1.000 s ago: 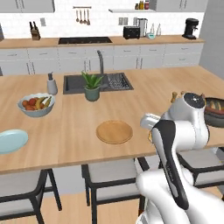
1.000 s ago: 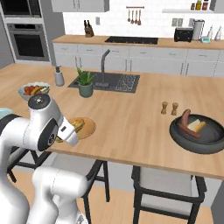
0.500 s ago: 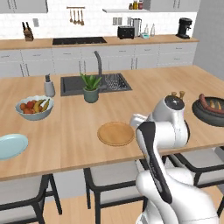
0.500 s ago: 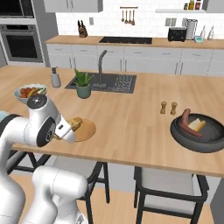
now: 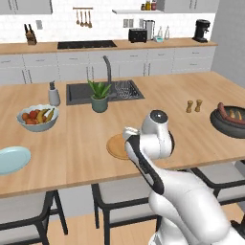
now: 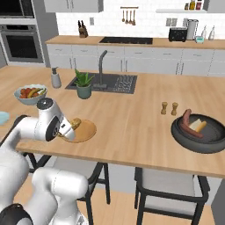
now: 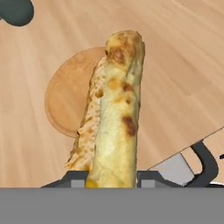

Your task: Place one bun and one sausage from the bowl on each plate.

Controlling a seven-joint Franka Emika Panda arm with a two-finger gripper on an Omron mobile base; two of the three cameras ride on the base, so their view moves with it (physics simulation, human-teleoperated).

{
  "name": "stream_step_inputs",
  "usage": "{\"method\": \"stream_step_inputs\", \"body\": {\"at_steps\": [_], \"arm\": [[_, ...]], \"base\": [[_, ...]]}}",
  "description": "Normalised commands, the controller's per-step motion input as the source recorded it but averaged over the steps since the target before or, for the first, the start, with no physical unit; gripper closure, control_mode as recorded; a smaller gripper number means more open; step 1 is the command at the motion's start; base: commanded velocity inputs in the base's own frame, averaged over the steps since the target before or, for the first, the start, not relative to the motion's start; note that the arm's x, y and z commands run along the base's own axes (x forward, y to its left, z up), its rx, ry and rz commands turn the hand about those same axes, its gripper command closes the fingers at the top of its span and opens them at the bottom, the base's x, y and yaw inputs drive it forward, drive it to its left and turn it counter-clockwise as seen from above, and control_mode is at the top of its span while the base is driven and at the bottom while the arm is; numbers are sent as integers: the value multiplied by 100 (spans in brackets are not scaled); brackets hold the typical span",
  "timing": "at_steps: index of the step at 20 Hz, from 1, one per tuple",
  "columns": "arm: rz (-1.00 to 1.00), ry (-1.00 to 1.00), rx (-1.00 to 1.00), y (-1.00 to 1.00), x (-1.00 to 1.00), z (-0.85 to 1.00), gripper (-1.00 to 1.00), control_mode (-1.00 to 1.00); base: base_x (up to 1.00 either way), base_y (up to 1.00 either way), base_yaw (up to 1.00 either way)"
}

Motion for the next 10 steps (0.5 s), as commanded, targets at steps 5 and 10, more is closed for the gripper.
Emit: {"method": "stream_step_inputs", "body": {"at_steps": [5,10], "arm": [[0,10,1,2,71,-28,100,-100],[0,1,0,0,48,-31,100,-100]], "base": [[0,0,0],[0,0,0]]}}
